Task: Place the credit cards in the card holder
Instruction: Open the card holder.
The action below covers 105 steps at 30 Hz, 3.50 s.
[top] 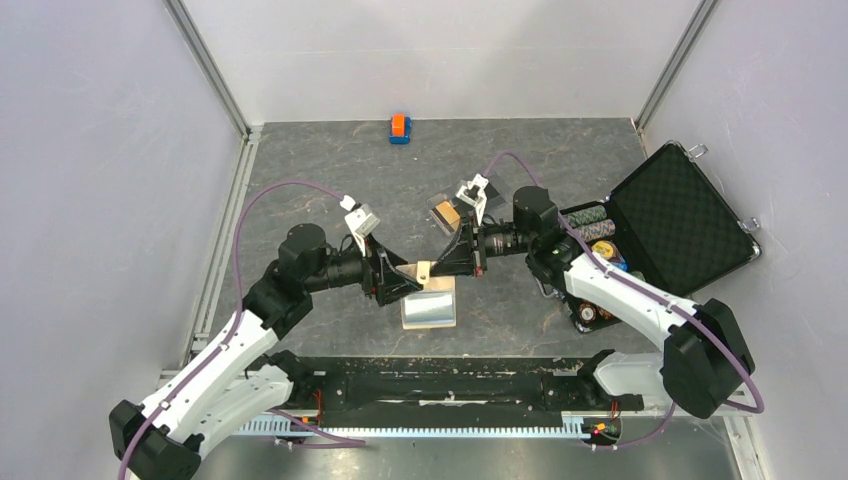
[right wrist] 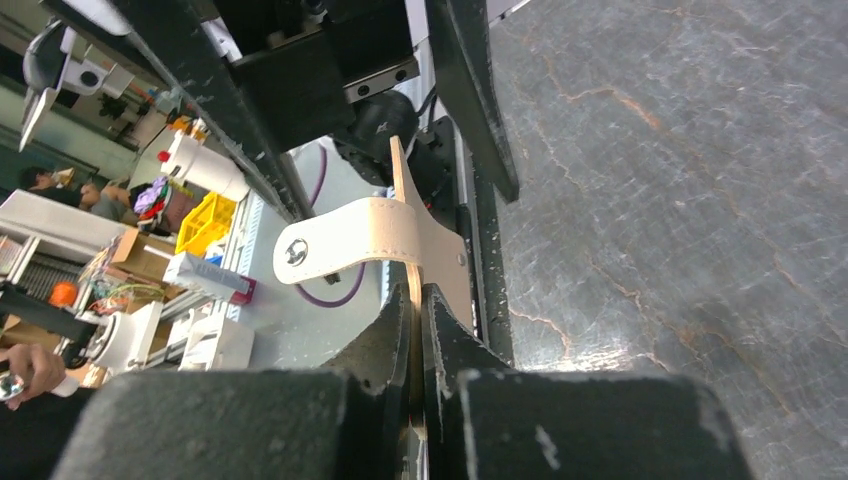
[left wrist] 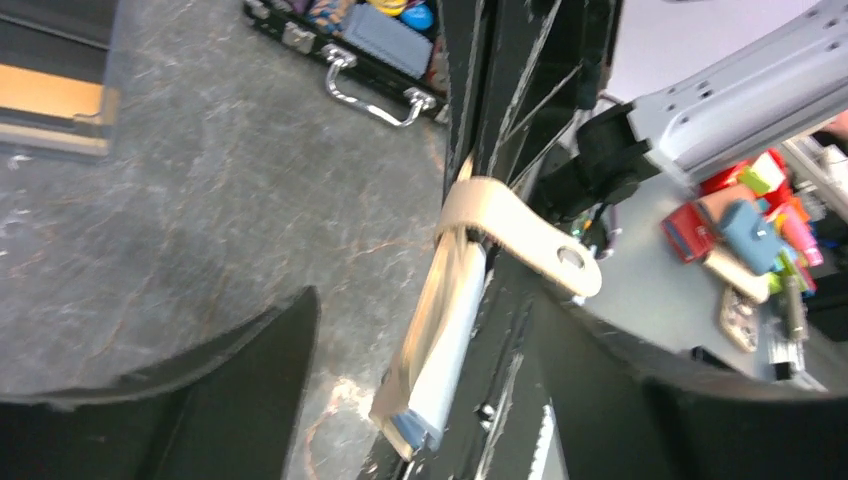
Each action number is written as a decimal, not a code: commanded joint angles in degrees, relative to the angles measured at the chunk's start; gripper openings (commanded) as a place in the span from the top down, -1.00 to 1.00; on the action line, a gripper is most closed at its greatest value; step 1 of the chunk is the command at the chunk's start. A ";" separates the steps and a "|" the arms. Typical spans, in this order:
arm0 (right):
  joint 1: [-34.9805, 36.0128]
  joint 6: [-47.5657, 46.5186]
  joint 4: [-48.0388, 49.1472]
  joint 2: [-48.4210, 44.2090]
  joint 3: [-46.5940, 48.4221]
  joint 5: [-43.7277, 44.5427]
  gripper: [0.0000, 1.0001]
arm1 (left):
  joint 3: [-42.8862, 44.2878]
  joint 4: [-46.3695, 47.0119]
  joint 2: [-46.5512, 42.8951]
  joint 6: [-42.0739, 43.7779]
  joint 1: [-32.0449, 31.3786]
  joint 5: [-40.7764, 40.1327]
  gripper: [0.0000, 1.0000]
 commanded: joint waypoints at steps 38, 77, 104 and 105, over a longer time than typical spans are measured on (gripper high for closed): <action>-8.24 9.88 2.85 3.95 2.29 9.63 1.00 | 7.92 -6.87 18.29 -11.98 0.24 -2.93 -0.65; -7.81 18.88 12.63 0.00 -5.59 5.61 1.00 | 1.65 7.80 9.07 -14.71 0.69 -4.00 -0.49; -4.53 21.67 14.00 -1.65 -7.43 6.37 1.00 | -6.16 22.26 3.59 -5.00 0.60 5.14 -0.01; -4.31 21.76 14.08 -1.58 -7.36 6.46 1.00 | -5.93 21.02 3.50 -3.45 0.59 5.03 0.02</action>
